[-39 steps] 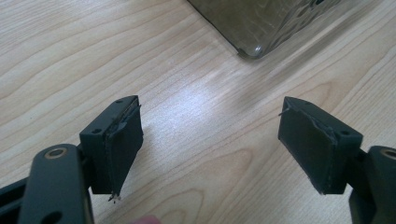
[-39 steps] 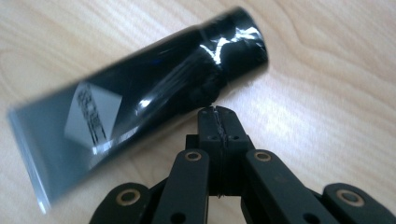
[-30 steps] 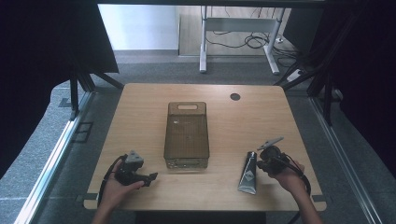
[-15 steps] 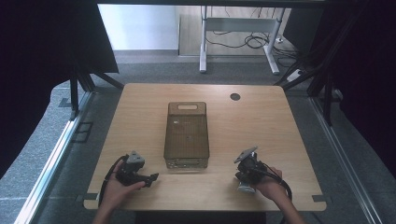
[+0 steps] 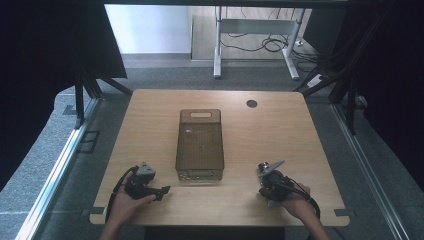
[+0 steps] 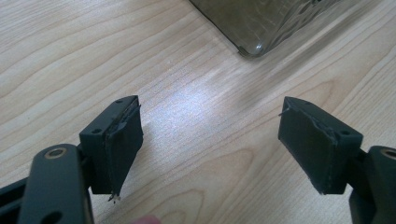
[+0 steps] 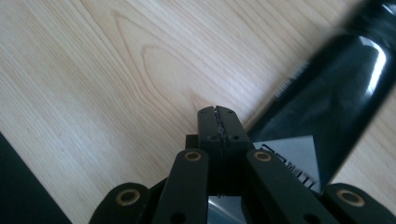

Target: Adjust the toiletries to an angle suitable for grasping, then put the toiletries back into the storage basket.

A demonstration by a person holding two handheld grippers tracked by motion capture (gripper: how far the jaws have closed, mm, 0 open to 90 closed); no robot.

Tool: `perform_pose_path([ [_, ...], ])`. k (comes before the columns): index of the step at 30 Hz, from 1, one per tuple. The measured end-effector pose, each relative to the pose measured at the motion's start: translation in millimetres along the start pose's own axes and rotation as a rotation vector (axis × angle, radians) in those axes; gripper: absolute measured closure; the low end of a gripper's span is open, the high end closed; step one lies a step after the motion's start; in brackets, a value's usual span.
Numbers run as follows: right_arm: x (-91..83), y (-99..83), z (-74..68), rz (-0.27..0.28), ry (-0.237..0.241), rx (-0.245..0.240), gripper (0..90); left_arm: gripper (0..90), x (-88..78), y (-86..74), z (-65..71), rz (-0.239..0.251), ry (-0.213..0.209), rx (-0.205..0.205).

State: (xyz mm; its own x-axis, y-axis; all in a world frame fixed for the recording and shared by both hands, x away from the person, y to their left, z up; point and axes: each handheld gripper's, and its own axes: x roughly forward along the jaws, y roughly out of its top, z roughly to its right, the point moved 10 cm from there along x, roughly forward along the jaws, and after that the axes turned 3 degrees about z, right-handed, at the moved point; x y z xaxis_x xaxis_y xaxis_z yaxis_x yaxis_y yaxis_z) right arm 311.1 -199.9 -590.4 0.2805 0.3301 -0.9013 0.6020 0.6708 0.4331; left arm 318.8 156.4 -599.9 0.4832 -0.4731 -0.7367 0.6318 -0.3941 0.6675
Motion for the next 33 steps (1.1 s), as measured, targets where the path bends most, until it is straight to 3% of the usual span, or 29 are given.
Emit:
perform_pose_path([
  [12,-8.9,-18.3,25.5,0.016,-0.039,0.082,89.3,22.3,0.9,-0.2,-0.1,-0.003,0.004,0.003],
  [18,-11.2,-17.8,26.7,0.049,-0.013,0.1,85.5,22.3,0.9,-0.4,0.3,-0.004,0.003,0.002],
  [22,-17.8,-10.6,26.7,0.086,-0.018,0.091,76.3,22.3,1.8,-0.8,0.9,-0.008,0.003,0.002],
  [25,-22.5,-2.6,29.0,0.121,-0.037,0.068,60.1,22.2,2.4,-0.9,1.2,-0.01,0.005,0.009],
  [29,-26.6,6.0,34.0,0.162,-0.038,0.097,49.4,22.3,2.1,-0.9,1.9,-0.01,0.006,0.011],
  [33,-26.7,10.6,38.2,0.149,-0.05,0.098,40.8,22.2,1.0,0.5,1.8,-0.001,0.001,0.003],
])
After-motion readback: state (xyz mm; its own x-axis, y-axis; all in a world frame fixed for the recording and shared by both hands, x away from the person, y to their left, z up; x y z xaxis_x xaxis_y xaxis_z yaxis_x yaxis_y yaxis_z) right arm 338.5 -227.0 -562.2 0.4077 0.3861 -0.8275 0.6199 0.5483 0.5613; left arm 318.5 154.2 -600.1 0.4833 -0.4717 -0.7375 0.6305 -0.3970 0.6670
